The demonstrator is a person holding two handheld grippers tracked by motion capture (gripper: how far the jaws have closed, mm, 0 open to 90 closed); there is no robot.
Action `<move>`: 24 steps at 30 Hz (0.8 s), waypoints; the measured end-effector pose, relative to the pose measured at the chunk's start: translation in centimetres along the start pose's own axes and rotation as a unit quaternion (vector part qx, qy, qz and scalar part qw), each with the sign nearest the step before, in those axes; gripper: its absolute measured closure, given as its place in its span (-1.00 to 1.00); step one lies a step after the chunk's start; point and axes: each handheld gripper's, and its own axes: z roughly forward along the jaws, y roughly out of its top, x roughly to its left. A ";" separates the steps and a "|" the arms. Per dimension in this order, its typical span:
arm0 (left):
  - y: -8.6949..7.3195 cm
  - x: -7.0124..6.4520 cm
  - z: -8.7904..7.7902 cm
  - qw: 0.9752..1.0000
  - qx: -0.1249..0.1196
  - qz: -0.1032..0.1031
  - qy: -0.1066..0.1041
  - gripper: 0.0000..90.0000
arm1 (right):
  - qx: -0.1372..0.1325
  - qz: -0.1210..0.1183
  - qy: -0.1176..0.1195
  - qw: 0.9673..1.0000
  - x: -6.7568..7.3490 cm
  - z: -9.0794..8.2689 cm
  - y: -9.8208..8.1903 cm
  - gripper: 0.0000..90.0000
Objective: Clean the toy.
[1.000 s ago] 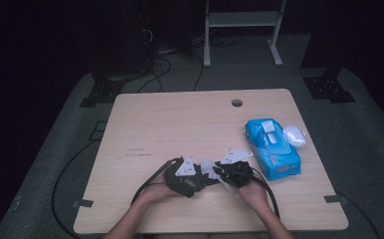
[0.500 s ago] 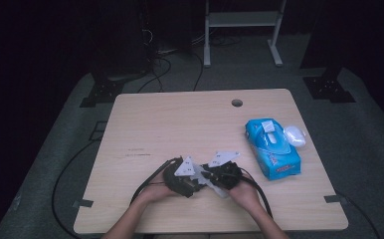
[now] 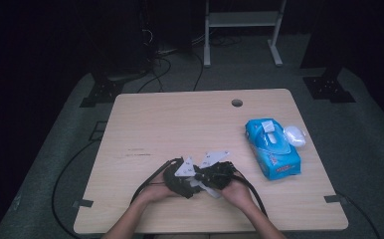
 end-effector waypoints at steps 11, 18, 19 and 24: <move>0.2 -0.1 0.1 1.000 0.002 0.005 -0.005 -0.47 | 0.003 0.003 0.006 1.000 0.0 -0.4 -0.3 0.84; 0.1 -0.1 0.0 1.000 -0.001 0.003 -0.006 -0.47 | -0.003 -0.007 -0.035 0.999 -0.5 -0.1 0.1 0.85; 0.1 -0.1 0.0 1.000 0.000 0.004 -0.007 -0.47 | -0.006 0.002 -0.039 0.999 -1.0 -0.2 -0.1 0.85; 0.1 -0.1 0.0 1.000 -0.001 0.003 -0.011 -0.47 | -0.008 0.004 -0.041 0.999 -0.8 -0.2 -0.1 0.85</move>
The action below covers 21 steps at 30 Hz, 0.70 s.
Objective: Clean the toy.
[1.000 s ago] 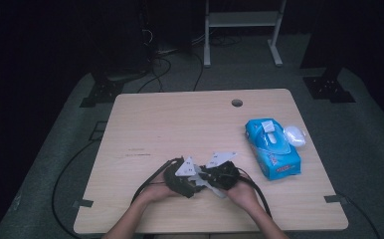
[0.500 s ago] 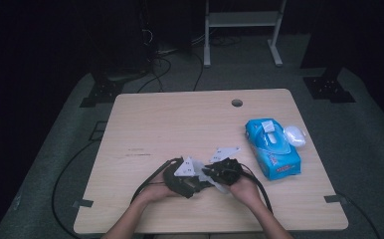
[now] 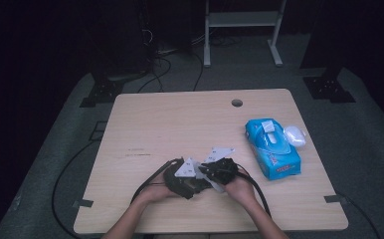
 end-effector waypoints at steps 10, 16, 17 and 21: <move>0.0 0.1 0.0 1.000 -0.001 -0.002 -0.001 -0.47 | 0.003 -0.007 -0.030 1.000 -0.6 -0.1 0.0 0.85; 0.0 -0.1 0.1 1.000 0.000 -0.001 -0.003 -0.47 | -0.009 -0.010 -0.002 1.000 0.4 0.6 0.4 0.84; 0.0 -0.1 0.0 1.000 0.000 -0.002 -0.002 -0.47 | -0.003 -0.019 -0.006 1.000 0.7 0.8 0.6 0.84; -0.1 0.1 -0.1 1.000 -0.001 -0.003 -0.002 -0.47 | -0.003 -0.006 -0.017 1.000 -0.3 0.2 0.2 0.84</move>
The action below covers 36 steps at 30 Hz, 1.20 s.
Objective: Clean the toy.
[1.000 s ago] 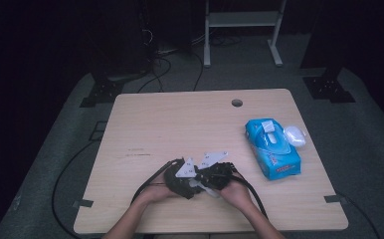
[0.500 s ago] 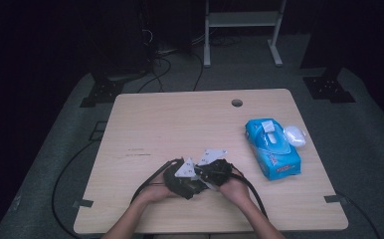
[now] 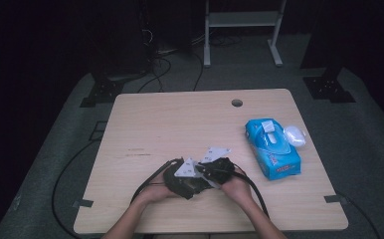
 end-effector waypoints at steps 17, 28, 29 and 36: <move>-0.1 0.0 0.0 1.000 0.000 0.002 -0.001 -0.47 | 0.006 0.002 0.013 1.000 0.4 -1.3 -1.3 0.84; 0.0 0.0 0.1 1.000 -0.001 0.001 0.001 -0.47 | -0.002 0.011 0.033 0.999 0.5 -2.4 -2.4 0.84; 0.0 0.0 0.0 1.000 0.001 0.004 0.002 -0.47 | -0.002 0.005 0.042 0.999 1.0 -2.3 -2.3 0.84; -0.1 0.0 0.0 1.000 -0.001 0.000 0.002 -0.47 | 0.009 0.010 0.016 1.000 -0.1 -3.4 -3.2 0.84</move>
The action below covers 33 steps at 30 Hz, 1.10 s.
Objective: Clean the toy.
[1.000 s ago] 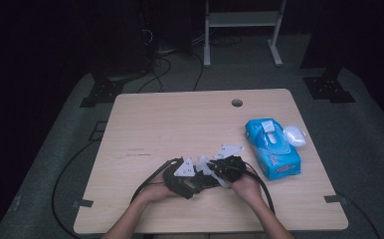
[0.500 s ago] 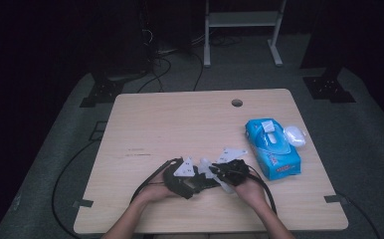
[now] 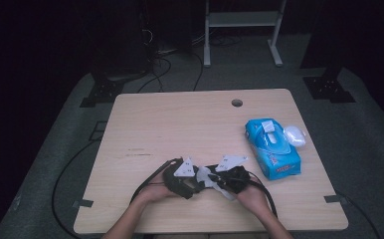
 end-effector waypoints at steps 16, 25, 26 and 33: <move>0.0 0.0 0.0 1.000 0.002 0.000 0.003 -0.47 | -0.007 0.014 0.050 0.999 1.0 0.7 0.4 0.84; 0.1 0.0 0.0 1.000 0.007 0.006 0.005 -0.47 | -0.011 0.001 0.073 0.997 2.0 1.4 0.9 0.84; 0.1 0.0 0.0 1.000 0.006 0.005 0.004 -0.47 | -0.009 0.000 0.074 0.997 1.8 1.3 0.8 0.84; 0.1 0.0 0.1 1.000 0.002 -0.001 0.003 -0.47 | 0.002 0.000 0.032 0.999 0.6 0.6 0.6 0.84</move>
